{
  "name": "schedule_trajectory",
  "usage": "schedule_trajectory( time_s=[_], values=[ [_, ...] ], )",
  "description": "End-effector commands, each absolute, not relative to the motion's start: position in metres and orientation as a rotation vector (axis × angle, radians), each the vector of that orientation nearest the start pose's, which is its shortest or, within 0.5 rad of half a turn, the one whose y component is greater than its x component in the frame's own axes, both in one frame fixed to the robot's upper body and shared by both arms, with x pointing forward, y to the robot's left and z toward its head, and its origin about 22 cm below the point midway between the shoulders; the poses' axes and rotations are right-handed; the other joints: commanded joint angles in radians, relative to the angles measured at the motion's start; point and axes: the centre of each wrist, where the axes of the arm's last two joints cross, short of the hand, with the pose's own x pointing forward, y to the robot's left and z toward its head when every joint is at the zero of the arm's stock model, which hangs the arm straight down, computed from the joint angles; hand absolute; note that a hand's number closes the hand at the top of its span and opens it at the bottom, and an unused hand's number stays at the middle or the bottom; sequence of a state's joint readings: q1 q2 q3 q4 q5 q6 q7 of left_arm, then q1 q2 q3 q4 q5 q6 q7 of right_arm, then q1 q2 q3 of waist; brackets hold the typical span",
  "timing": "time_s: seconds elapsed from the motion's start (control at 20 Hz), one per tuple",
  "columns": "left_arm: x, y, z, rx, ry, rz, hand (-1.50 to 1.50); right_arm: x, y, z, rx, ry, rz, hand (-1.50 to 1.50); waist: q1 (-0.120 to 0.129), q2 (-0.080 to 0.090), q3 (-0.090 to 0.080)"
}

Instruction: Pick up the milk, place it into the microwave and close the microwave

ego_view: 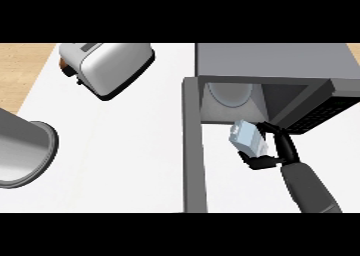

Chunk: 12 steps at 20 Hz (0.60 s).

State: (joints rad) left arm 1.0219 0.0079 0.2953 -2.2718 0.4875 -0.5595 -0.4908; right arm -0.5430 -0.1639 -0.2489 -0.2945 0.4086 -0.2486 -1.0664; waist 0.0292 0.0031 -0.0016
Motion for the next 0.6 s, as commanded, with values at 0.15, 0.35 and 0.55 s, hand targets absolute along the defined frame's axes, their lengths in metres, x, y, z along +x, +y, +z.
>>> schedule_trajectory(
  time_s=[0.15,0.35,0.55],
  values=[
    [-0.016,0.334,0.059,-0.012,-1.969,0.202,-1.5,0.327,-0.251,-0.104,-0.072,-1.998,0.54,1.5,-0.018,-0.007,0.001],
    [-0.01,0.328,0.072,0.012,-1.977,0.185,-1.5,0.334,-0.245,-0.087,-0.156,-2.045,0.605,1.5,-0.037,-0.011,0.0],
    [-0.001,0.324,0.068,0.02,-1.957,0.193,-1.5,0.357,-0.198,-0.055,-0.258,-2.049,0.549,1.5,-0.037,-0.01,0.0]
  ],
)
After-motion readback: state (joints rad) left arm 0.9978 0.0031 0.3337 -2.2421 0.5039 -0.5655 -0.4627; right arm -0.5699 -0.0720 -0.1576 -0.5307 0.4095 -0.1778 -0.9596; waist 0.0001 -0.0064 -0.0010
